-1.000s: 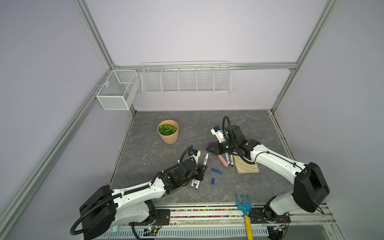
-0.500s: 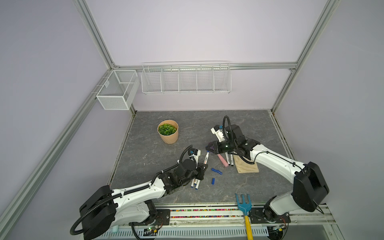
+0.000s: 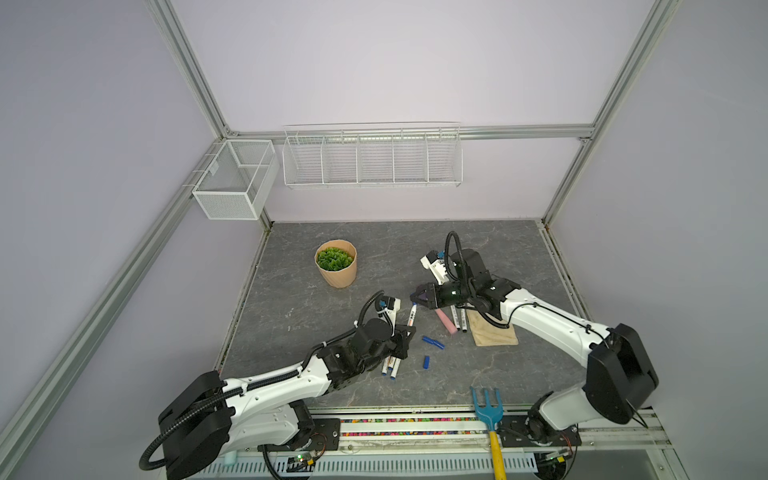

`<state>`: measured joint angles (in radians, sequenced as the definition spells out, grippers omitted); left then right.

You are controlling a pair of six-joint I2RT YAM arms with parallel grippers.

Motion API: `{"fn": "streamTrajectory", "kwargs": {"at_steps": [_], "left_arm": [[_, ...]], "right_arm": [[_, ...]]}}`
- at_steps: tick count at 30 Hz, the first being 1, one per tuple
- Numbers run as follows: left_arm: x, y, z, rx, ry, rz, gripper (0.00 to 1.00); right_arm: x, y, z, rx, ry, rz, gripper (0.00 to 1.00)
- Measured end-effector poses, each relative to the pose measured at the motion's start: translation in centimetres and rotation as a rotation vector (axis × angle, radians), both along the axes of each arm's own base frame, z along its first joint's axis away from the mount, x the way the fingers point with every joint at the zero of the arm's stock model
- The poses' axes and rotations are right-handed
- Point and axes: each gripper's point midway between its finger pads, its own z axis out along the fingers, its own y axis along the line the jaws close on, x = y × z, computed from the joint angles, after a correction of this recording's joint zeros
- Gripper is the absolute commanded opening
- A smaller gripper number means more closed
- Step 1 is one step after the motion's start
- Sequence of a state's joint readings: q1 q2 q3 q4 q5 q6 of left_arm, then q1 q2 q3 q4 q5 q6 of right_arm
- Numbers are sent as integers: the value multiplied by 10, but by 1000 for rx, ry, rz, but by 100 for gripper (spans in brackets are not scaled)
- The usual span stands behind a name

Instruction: Insert the pens into the pen caps

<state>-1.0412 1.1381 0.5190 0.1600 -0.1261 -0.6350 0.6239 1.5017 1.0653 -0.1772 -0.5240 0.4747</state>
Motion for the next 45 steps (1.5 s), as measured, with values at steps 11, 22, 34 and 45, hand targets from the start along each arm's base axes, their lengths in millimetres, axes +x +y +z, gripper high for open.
{"fn": "streamTrajectory", "kwargs": {"at_steps": [11,22,34,45], "left_arm": [[9,-14,43,-118,-120,13,0],[12,-29,74,-121,-215,-33,0],[6,-35,74,-113,-226,-96,0],[7,-31,74,-44,-301,-113,0]], "right_arm": [[-2,-11,53,105,-62,34,11],[-12,-22,90,141,-166,69,11],[-32,-23,94,133,-225,115,13],[-42,-17,98,68,-307,152,24]]}}
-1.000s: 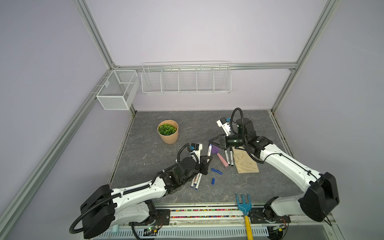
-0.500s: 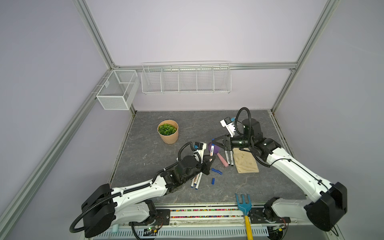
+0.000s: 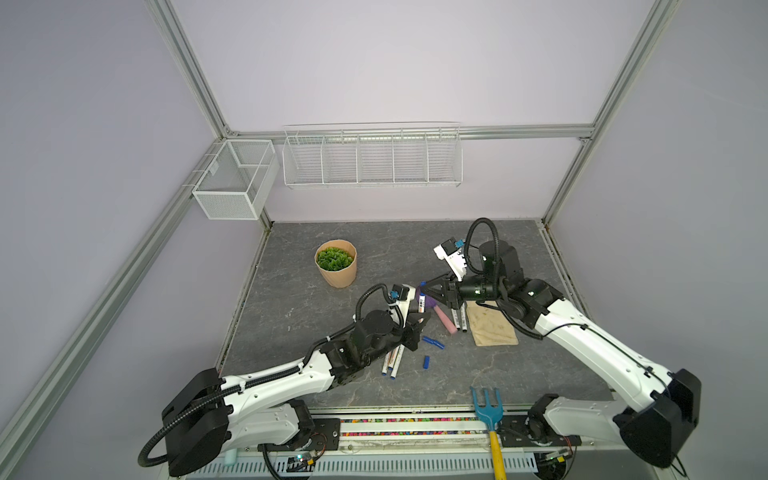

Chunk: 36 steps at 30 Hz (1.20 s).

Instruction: Insert the pens into the pen caps

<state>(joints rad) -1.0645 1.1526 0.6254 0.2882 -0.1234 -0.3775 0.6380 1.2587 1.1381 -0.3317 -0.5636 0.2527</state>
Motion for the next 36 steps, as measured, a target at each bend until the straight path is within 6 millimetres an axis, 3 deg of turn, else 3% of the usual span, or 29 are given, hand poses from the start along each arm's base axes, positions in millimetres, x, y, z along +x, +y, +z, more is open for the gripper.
{"fn": "streamTrajectory", "kwargs": {"at_steps": [3,7,12,16,21,28,36], "left_arm": [[7,7,20,-24,-82,48,0],[10,13,25,-38,-118,81,0],[7,24,11,-39,-114,112,0],[-3,26,-17,8,-79,105,0],[-14,20,-28,22,-57,90,0],[-17,16,-30,15,-46,95,0],[-17,13,-37,21,-36,94,0]], "right_arm": [[-24,2,-17,-55,87,55,34],[-32,-5,-18,-74,118,47,46],[-27,-19,-6,-64,100,-22,50],[-20,-22,3,-58,75,-57,50],[-4,-10,12,-58,66,-61,48],[-5,13,-13,-110,121,-15,43],[-7,17,-18,-114,137,-10,26]]}}
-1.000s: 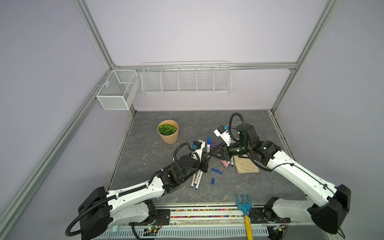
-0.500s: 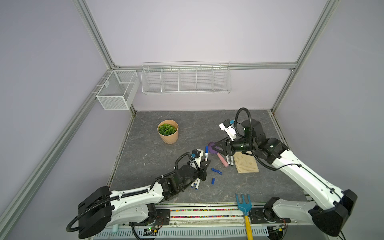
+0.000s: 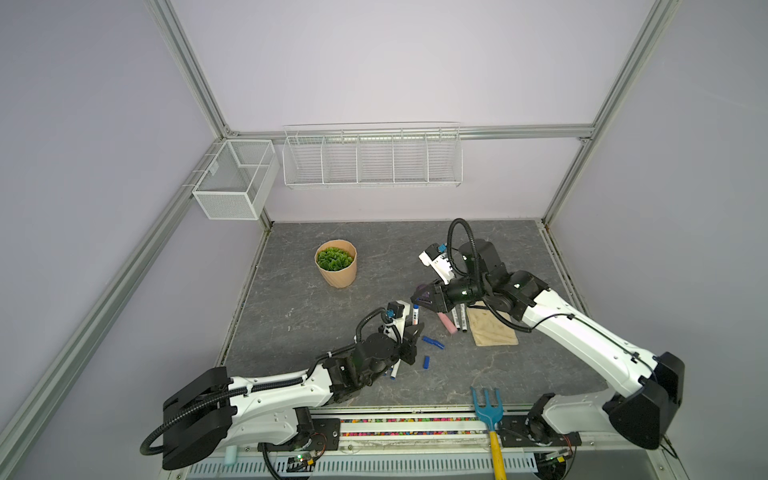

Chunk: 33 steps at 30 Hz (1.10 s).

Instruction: Insert the pens into the pen caps

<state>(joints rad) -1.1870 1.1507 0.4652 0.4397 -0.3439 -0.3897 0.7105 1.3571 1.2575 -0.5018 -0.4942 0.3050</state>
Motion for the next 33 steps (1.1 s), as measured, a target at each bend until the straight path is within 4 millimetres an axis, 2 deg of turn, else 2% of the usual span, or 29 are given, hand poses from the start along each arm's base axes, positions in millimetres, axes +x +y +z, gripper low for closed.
{"fn": "streamTrajectory", "kwargs": {"at_steps": [3,8,11,17,26,33], "left_arm": [[0,-1,3,-12,-4,-1,0],[0,0,-3,14,-1,-1,0],[0,3,-9,47,2,3,0],[8,7,-13,95,-1,15,0],[35,15,-41,255,87,-3,0],[35,-3,-30,179,125,-66,0]], "right_arm": [[-2,0,-8,-8,15,3,24],[-4,-1,-23,-17,21,19,11],[-3,-2,-32,-22,15,21,7],[-1,-1,-42,-49,-11,36,7],[16,11,-70,-141,-72,9,7],[26,-3,-58,-63,-29,-1,14]]}}
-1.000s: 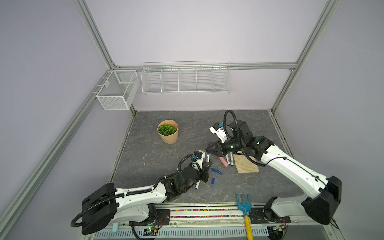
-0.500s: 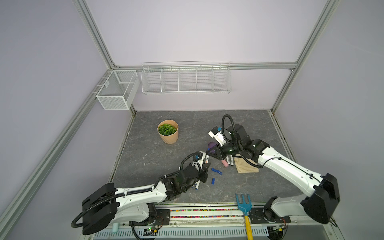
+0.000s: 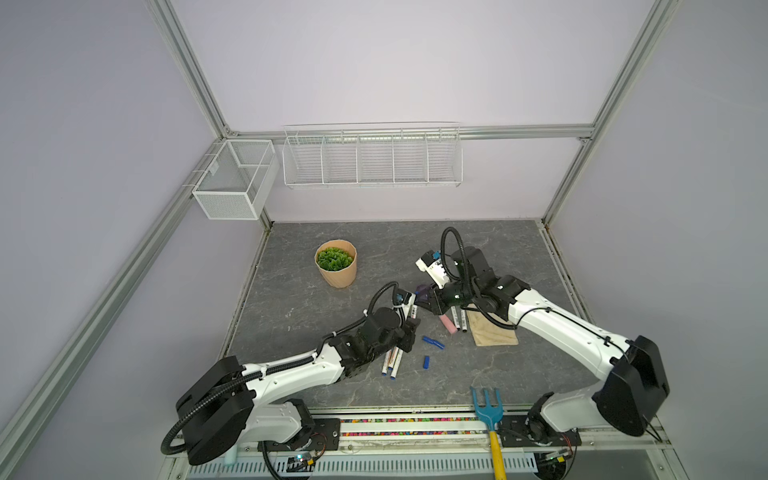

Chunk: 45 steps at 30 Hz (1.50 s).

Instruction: Insert the pens into the pen caps

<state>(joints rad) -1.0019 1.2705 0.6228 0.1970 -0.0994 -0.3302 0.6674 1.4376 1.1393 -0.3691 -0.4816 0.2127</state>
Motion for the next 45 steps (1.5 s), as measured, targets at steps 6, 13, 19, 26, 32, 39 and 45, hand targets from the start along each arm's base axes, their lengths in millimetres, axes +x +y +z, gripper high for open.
{"fn": "streamTrajectory", "kwargs": {"at_steps": [6,13,19,26,32,39,45], "left_arm": [[-2,-20,2,-101,43,-19,0],[-14,-44,39,-266,-5,-52,0],[-16,-50,53,-335,-19,-52,0],[-20,-54,56,-358,-25,-66,0],[-20,-56,64,-402,-24,-63,1],[-10,-46,61,-385,-32,5,55],[1,-1,53,-342,-12,188,57]], "right_arm": [[4,-7,-2,-4,32,-27,23],[-11,-5,-2,3,86,2,28],[-12,-11,9,38,76,-16,30],[-15,-19,13,73,73,-44,24],[-8,-31,17,89,56,-90,8],[11,-53,0,14,103,-209,7],[47,-106,-71,-254,240,-440,9]]}}
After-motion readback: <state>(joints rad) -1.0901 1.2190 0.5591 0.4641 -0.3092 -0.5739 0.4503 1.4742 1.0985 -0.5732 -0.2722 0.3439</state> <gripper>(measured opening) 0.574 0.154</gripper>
